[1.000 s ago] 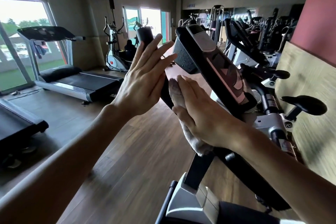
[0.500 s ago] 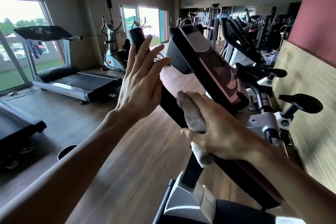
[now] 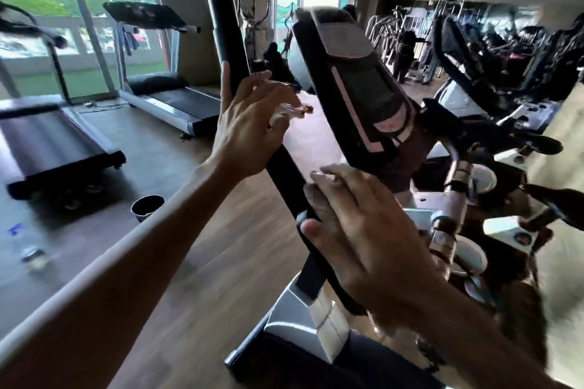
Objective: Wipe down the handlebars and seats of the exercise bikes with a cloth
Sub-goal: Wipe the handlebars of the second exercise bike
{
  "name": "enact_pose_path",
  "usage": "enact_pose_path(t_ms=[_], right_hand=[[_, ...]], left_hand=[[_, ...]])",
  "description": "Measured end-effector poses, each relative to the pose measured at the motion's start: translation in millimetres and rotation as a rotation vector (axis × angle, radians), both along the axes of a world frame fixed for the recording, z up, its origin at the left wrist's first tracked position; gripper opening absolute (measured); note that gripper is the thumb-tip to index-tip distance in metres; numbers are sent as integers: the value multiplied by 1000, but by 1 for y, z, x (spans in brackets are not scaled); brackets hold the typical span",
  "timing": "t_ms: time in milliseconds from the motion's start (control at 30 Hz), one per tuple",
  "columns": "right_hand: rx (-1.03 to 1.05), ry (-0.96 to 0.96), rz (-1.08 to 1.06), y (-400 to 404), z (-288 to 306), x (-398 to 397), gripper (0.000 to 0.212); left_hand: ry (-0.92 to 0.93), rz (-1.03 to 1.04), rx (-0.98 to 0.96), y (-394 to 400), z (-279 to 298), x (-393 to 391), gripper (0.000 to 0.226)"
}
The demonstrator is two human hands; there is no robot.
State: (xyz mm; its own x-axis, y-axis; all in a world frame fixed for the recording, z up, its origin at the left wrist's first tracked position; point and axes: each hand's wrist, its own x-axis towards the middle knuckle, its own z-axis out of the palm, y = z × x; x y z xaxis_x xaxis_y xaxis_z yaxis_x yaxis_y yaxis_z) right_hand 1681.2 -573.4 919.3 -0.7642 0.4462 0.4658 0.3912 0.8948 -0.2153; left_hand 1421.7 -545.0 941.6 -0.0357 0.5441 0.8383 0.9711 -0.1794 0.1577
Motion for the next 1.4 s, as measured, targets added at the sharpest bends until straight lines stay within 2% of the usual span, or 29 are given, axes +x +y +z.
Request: enact_pose_path(t_ms=[167,400,533,633,833,1000,1167,1333,1400], right_hand=[[107,78,95,11,10,-26,51],[150,39,313,3,-21,28,57],[29,121,239,11,-1,-1,49],[75,150,228,8,-1,-8,37],[80,156,508,16,-11,14,41],[8,192,286,8,-5,-5,42],[23,180,339,14,-5,-1,39],[15,242,126,13,0,-11,35],[82,199,196,7,-5,-7,37]], left_hand=[[7,101,-29,-4,-1,7,31],[62,84,-28,-14,-25,14,36],[50,100,-73,-18,-22,16,42],[24,94,-81,-18,-21,14,42],[18,106,-60,-16,-24,13,40],[10,124,-52,-17,-24,15,39],[23,120,-63,-19,-24,16,39],[23,109,-56,-18,-26,13,39],[17,94,-46,-17,-25,13,38]])
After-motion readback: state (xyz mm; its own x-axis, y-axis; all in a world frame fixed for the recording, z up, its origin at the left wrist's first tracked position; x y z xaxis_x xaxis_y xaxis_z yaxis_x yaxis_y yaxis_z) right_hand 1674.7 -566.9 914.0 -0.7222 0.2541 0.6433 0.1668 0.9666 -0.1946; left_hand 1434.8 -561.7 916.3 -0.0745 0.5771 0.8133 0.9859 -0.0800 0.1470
